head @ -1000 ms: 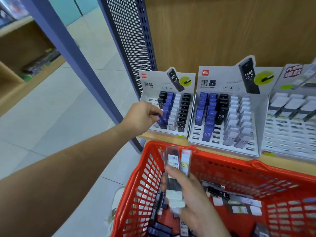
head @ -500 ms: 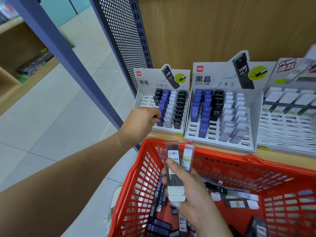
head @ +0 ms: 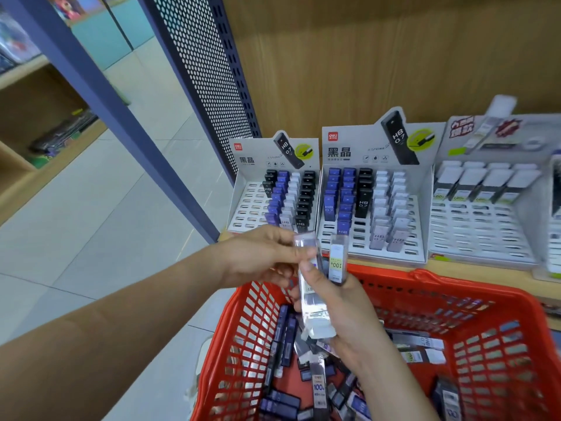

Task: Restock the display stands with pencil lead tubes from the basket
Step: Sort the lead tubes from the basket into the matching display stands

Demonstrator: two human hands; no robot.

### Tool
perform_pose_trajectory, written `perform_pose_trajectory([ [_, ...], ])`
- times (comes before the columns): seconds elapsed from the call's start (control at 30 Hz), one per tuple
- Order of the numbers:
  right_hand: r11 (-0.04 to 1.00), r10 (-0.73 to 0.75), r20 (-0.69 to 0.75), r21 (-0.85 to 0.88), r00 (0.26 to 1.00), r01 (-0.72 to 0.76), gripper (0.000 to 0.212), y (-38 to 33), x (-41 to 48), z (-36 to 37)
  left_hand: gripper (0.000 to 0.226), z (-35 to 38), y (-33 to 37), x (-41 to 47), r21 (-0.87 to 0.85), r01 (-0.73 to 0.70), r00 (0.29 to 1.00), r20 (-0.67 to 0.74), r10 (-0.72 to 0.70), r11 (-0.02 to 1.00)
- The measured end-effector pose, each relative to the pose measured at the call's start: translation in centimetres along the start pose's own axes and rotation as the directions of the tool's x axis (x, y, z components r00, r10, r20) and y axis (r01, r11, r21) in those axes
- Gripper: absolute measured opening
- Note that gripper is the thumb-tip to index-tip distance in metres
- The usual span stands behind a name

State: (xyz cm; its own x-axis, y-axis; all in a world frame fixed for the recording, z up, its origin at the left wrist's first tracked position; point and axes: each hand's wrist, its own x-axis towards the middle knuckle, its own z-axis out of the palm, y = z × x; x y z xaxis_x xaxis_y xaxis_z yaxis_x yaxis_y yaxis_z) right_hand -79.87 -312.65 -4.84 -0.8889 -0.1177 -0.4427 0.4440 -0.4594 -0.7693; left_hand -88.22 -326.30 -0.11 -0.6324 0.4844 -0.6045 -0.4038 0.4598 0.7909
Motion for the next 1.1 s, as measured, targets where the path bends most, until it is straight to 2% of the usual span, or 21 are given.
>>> perform_pose_trajectory([
  [0.2,0.998,0.041,0.014,-0.051,0.999,-0.040,0.046,-1.3,-1.3,-1.0,0.022,0.7,0.3,-1.8,-0.152,-0.048,0.975,-0.221,0.013,0.987],
  [0.3,0.998,0.033,0.043,0.053,0.999,-0.035,0.038,-1.6,-2.1,-1.7,0.032,1.0,1.1,-3.3,-0.333,-0.124,0.930,-0.366,-0.008,0.935],
  [0.4,0.983,-0.037,0.050,0.183,0.998,0.028,0.034,-2.2,-2.8,-1.5,0.031,1.6,2.4,-5.2,-0.439,-0.125,0.953,-0.303,-0.015,0.890],
  [0.47,0.975,-0.074,0.062,0.214,0.995,0.059,0.025,-2.8,-3.3,-1.0,0.025,2.4,2.7,-6.6,-0.303,-0.038,0.975,-0.220,-0.031,0.952],
  [0.53,0.974,-0.089,0.091,0.218,0.992,0.067,0.020,-3.5,-3.9,-0.2,0.029,3.3,2.9,-7.7,-0.053,-0.032,0.986,-0.163,0.023,0.998],
  [0.6,0.975,-0.093,0.124,0.214,0.988,0.065,0.015,-3.8,-4.4,0.2,0.032,4.1,3.1,-8.4,0.085,-0.111,0.986,-0.118,0.120,0.990],
  [0.67,0.979,-0.107,0.127,0.187,0.986,0.082,0.004,-3.9,-4.7,0.3,0.033,4.5,3.5,-8.9,0.182,-0.137,0.978,-0.132,0.162,0.974],
  [0.73,0.978,-0.118,0.083,0.183,0.990,0.101,0.010,-3.8,-4.8,0.0,0.033,4.5,3.8,-9.2,0.248,-0.117,0.980,-0.126,0.152,0.962],
  [0.8,0.967,-0.088,0.026,0.241,0.996,0.080,0.008,-3.8,-4.8,-0.6,0.034,4.3,4.1,-9.3,0.223,-0.095,0.982,-0.139,0.128,0.970],
  [0.9,0.937,-0.082,0.001,0.341,0.997,0.077,0.024,-3.6,-4.8,-1.9,0.026,4.2,4.7,-9.1,0.037,-0.167,0.933,-0.316,0.170,0.985],
  [0.97,0.938,-0.093,0.007,0.337,0.996,0.085,0.027,-3.4,-5.0,-2.4,0.019,4.3,4.9,-8.6,-0.032,-0.250,0.866,-0.455,0.208,0.968],
  [1.03,0.947,-0.078,0.010,0.314,0.997,0.071,0.019,-3.5,-5.4,-2.8,0.020,4.6,4.8,-7.7,-0.050,-0.289,0.806,-0.551,0.215,0.956],
  [1.1,0.964,-0.073,-0.019,0.254,0.997,0.075,0.016,-3.8,-5.5,-3.9,0.025,5.3,5.1,-6.8,-0.067,-0.283,0.807,-0.556,0.200,0.957],
])
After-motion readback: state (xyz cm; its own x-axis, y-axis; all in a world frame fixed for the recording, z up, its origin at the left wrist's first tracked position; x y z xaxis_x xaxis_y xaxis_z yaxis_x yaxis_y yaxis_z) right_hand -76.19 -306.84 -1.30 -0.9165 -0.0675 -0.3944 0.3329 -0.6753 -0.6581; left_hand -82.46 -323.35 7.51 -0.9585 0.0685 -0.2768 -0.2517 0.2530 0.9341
